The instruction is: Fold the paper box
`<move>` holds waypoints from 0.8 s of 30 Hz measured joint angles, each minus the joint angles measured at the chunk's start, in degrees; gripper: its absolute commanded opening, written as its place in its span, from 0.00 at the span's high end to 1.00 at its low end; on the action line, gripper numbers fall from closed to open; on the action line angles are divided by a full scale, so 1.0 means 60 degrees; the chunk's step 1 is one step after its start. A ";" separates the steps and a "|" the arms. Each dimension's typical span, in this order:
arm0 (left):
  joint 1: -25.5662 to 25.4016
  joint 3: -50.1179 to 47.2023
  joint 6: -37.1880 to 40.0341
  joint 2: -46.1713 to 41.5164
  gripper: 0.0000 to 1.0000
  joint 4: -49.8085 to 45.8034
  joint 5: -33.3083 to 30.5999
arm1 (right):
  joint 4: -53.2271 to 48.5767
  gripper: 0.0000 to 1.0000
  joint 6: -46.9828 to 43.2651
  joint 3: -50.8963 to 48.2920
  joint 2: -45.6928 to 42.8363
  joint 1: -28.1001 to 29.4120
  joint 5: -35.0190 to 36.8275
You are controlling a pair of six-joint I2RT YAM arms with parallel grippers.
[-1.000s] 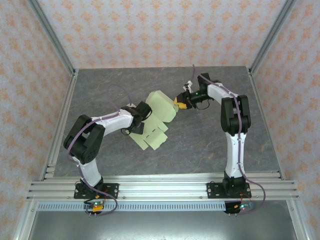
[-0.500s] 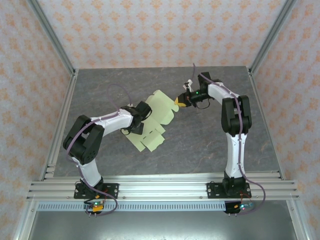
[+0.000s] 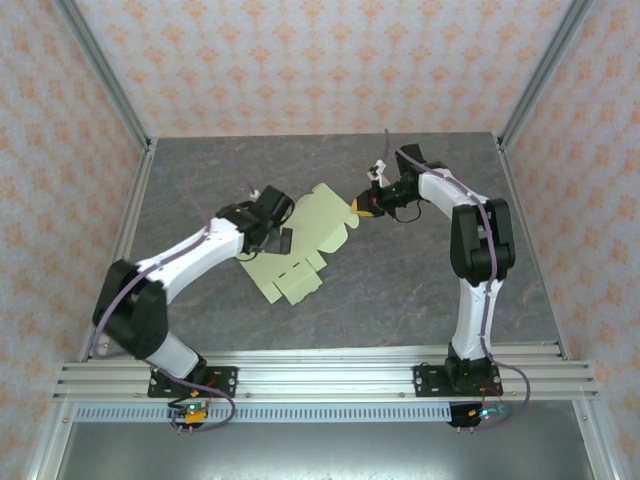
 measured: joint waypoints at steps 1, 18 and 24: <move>0.0033 0.0069 -0.0015 -0.0412 0.00 0.0000 0.0182 | 0.0036 1.00 0.0076 -0.0011 -0.0244 0.0055 0.0197; 0.0914 -0.0222 -0.1384 -0.3774 0.00 0.0586 0.3169 | -0.0233 1.00 -0.1381 0.1162 -0.4492 0.1781 0.6215; 0.1297 -0.1217 -0.2069 -0.3814 0.00 0.1195 0.4051 | -0.0459 1.00 -0.3253 0.1060 -0.4637 0.3719 0.8907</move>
